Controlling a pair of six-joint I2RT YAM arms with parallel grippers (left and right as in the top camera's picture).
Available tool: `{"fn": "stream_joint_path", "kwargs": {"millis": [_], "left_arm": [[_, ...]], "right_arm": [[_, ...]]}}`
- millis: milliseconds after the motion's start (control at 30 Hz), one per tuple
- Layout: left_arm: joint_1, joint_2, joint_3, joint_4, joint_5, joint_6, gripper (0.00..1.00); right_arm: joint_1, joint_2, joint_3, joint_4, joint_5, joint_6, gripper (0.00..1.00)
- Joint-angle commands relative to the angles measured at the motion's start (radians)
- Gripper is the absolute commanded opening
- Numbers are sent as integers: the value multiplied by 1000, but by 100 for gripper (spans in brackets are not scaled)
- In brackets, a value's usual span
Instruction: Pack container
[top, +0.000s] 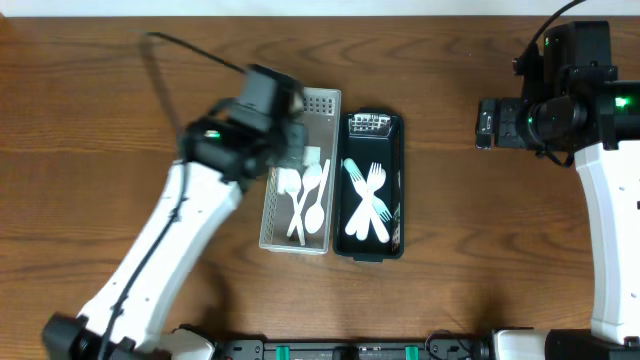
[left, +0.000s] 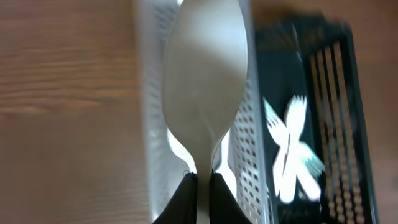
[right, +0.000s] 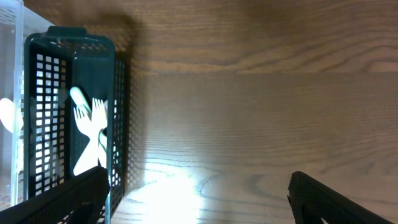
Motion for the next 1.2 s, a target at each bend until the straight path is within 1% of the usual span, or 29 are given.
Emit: {"fn": "stream_joint_path", "kwargs": {"millis": [0,200,233,333,367,400,467,567,633,667,700,767,900,933,1000,1067,1167], "left_arm": [[-39,103,-26,0,-21,43,6],[-35,262,-26,2,-30,42,6],[-34,279,-26,3,-32,43,17],[-31,303,-26,2,-34,43,34],[-31,301,-24,2,-38,47,42],[-31,296,-17,-4,-44,61,47],[-31,277,17,-38,-91,92,53],[-30,219,97,-111,-194,110,56],[-25,156,145,-130,-246,110,66],[-20,125,157,-123,-257,110,69],[-12,91,162,-106,-267,110,73],[19,23,162,-54,-288,111,77],[126,-44,161,90,-290,115,78],[149,-45,161,126,-290,115,80],[203,-39,156,212,-290,139,84],[256,-15,150,287,-290,187,98],[325,32,150,336,-290,262,98]], "right_arm": [[-4,1,-23,9,-3,-15,95],[-4,1,-37,10,-3,-15,95],[-4,1,-37,10,-3,-15,95],[-4,1,-37,10,-3,-15,95],[-4,1,-37,10,-3,-15,95],[-4,1,-37,11,-3,-15,95],[-4,1,-37,13,-3,-15,95],[-4,1,-37,31,-3,-15,94],[-4,1,-37,55,-3,-14,94],[-4,1,-37,70,-4,-14,93],[-2,1,-37,92,-4,-14,93],[7,1,-37,151,-4,-14,92],[44,17,-37,332,-3,-15,97],[51,25,-37,376,-3,-15,99],[71,56,-37,489,-3,-20,99],[84,100,-37,591,-3,-41,99],[91,167,-37,679,-3,-48,99]]}}
